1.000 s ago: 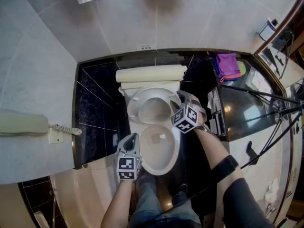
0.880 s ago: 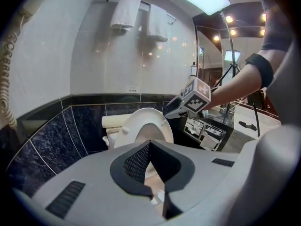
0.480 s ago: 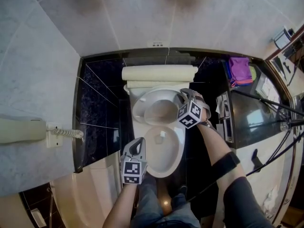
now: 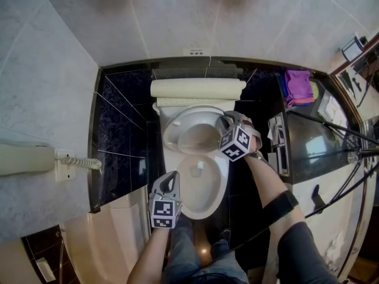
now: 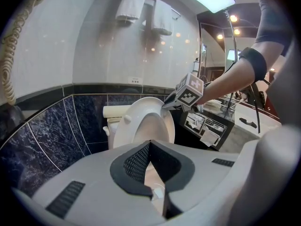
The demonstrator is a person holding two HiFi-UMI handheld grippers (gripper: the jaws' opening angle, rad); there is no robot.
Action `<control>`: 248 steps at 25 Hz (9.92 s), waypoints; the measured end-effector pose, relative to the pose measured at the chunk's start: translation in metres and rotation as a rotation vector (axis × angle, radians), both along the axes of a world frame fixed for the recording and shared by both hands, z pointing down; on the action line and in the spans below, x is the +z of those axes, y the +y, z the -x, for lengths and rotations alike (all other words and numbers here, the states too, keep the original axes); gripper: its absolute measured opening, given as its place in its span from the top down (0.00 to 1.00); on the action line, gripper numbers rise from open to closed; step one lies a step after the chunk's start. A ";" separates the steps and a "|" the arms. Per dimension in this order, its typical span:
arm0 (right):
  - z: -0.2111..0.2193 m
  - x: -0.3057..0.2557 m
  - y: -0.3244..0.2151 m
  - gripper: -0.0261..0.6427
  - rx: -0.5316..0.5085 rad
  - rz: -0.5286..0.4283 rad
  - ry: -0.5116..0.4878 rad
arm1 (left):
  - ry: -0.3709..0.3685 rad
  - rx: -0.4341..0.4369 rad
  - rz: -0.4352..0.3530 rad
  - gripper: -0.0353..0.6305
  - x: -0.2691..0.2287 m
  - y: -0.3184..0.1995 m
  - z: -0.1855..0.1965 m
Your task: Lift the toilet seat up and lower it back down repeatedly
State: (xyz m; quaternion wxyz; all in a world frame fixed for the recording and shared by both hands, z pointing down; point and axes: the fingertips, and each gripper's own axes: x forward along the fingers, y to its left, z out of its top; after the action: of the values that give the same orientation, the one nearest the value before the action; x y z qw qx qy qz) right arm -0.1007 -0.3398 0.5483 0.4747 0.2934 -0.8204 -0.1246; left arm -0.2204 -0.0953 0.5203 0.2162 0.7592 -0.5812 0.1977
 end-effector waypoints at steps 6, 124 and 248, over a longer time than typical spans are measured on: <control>-0.006 -0.008 0.032 0.83 -0.019 -0.007 0.001 | 0.006 0.004 0.033 0.95 0.011 0.012 -0.013; -0.167 -0.159 0.366 0.93 0.215 0.241 -0.594 | -0.074 -0.046 -0.087 0.95 -0.158 0.204 -0.087; -0.149 0.188 0.333 0.75 1.027 1.150 -1.136 | 0.020 -0.020 0.258 0.95 0.175 0.205 -0.111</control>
State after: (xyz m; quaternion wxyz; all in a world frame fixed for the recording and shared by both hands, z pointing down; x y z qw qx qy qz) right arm 0.0483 -0.0065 0.7360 0.0739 0.3559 -0.6349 0.6817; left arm -0.1097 0.1097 0.6953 0.3197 0.7214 -0.5561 0.2610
